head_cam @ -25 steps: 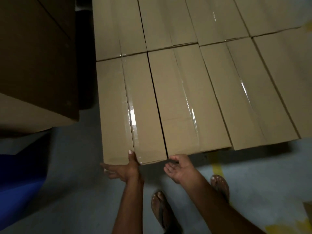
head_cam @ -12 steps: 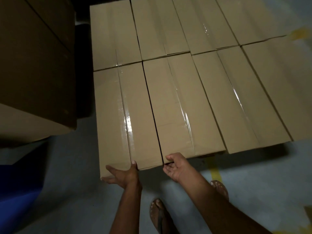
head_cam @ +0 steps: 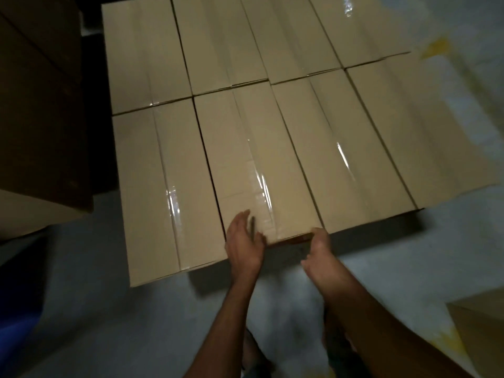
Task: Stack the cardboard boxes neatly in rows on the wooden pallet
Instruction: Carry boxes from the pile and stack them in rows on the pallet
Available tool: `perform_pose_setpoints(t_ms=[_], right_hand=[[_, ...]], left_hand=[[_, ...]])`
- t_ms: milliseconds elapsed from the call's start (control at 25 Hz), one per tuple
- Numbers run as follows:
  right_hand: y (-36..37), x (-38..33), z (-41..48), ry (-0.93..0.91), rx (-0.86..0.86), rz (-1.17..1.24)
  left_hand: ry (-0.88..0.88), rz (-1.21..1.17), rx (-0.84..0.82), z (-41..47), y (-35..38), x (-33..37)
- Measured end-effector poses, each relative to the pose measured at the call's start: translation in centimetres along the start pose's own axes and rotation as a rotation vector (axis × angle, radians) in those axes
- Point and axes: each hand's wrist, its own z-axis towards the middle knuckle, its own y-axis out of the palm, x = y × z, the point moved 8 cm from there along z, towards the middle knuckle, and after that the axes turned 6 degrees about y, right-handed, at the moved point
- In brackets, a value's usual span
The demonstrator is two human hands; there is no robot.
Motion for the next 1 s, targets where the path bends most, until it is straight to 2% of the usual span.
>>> perform_pose_setpoints(t_ms=[80, 160, 240, 360, 520, 720, 800, 1000], right_hand=[[-2.9, -4.5, 2.8, -0.087, 0.032, 0.155], [-3.9, -8.8, 4.9, -0.118, 0.014, 0.200], [-3.5, -11.6, 6.6, -0.100, -0.044, 0.178], [-3.3, -11.6, 9.0, -0.001, -0.017, 0.065], [-4.6, -10.1, 16.8, -0.007, 0.075, 0.003], [-5.1, -11.8, 11.3, -0.059, 0.072, -0.053], [-4.7, -12.4, 11.8, -0.069, 0.044, -0.093], [-4.7, -12.8, 11.1, 0.005, 0.007, -0.120]], left_hand=[[0.217, 0.080, -0.145, 0.0, 4.2, 4.5], [0.382, 0.213, -0.293, 0.4, 8.6, 8.0], [0.461, 0.368, -0.408, 1.2, 12.7, 9.9], [0.486, 0.612, -0.511, 1.7, 16.8, 9.9], [0.456, 0.782, -0.480, 1.6, 18.2, 9.3], [0.487, 0.810, -0.412, 1.6, 18.5, 9.9], [0.470, 0.793, -0.407, 1.5, 18.5, 10.2], [0.430, 0.760, -0.406, 0.8, 18.4, 10.1]])
